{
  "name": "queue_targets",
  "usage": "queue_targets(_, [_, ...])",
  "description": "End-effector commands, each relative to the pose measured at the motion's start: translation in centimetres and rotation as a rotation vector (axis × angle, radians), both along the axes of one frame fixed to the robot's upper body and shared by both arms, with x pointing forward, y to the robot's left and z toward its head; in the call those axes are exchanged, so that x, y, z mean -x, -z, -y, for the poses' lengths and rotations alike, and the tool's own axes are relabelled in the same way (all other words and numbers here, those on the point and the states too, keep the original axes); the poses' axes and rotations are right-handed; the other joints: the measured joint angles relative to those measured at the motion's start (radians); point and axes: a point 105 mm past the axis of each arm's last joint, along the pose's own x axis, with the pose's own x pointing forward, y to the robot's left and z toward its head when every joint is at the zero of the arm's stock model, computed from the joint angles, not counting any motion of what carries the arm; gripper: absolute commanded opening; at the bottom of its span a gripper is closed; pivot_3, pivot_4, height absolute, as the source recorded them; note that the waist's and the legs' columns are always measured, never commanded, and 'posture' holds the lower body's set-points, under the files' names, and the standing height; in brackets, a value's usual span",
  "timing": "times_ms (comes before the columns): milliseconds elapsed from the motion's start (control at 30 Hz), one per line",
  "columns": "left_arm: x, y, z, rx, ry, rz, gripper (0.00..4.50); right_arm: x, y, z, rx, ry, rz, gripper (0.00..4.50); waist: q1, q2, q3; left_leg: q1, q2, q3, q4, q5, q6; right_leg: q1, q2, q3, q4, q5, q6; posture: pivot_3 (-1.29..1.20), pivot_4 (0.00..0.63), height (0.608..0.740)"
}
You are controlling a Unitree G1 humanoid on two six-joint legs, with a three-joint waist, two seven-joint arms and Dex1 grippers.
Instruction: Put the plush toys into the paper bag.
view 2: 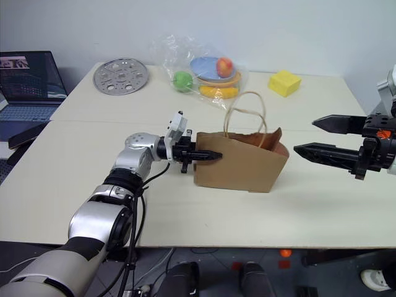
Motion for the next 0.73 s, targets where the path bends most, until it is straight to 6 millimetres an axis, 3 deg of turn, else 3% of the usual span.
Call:
queue_targets(33, [0.0,-1.7,-1.2,0.012,-0.009,0.042,2.39,-0.5,-0.9,0.0,-0.013,-0.005,0.066,4.50,-0.001,0.000,0.000,0.000,0.000,0.000,0.000,0.000,0.000,0.000,0.000,0.000,0.000,0.000,0.000,0.00,0.150,0.740])
queue_targets(133, [0.1,-2.4,-2.1,0.006,-0.028,0.055,3.24,-0.9,-0.9,0.1,-0.018,-0.008,0.071,4.50,-0.002,0.000,0.000,0.000,0.000,0.000,0.000,0.000,0.000,0.000,0.001,0.000,0.001,0.000,0.000,0.00,0.150,0.740])
queue_targets(267, [-0.3,-5.8,-6.1,0.001,-0.164,0.096,4.44,-1.4,-0.4,0.8,-0.021,0.007,0.069,4.50,-0.004,0.000,0.000,0.000,0.001,-0.001,0.000,0.000,0.000,-0.001,0.001,0.000,0.001,0.000,0.000,0.00,0.150,0.740])
queue_targets(367, [-0.6,-8.5,-9.7,-0.066,-0.343,0.174,4.48,-2.2,0.7,2.4,-0.017,0.066,0.065,4.50,-0.010,0.000,0.000,0.000,0.002,-0.001,0.000,0.000,0.000,0.000,0.002,-0.001,0.001,0.000,0.000,0.00,0.150,0.740])
queue_targets(467, [-0.4,-9.4,-11.4,-0.143,-0.426,0.205,4.48,-3.2,2.0,4.2,0.027,0.145,0.091,4.50,-0.010,0.000,0.000,0.000,0.001,-0.002,0.000,0.000,0.000,0.000,0.002,-0.001,0.002,0.000,0.000,0.00,0.150,0.740])
queue_targets(567, [0.2,-9.5,-12.0,-0.167,-0.441,0.222,4.48,-3.7,3.1,5.2,0.052,0.172,0.096,4.50,0.000,0.001,0.000,0.000,0.001,-0.001,0.001,0.000,0.000,0.000,0.002,-0.001,0.002,0.000,0.000,0.00,0.150,0.740])
queue_targets(733, [1.0,-7.5,-12.6,-0.236,-0.444,0.223,4.48,-4.4,4.8,6.1,0.056,0.179,0.083,4.50,0.000,0.000,0.000,0.004,0.001,0.000,0.002,0.000,0.000,0.003,0.001,0.000,0.002,0.000,0.000,0.00,0.150,0.740])
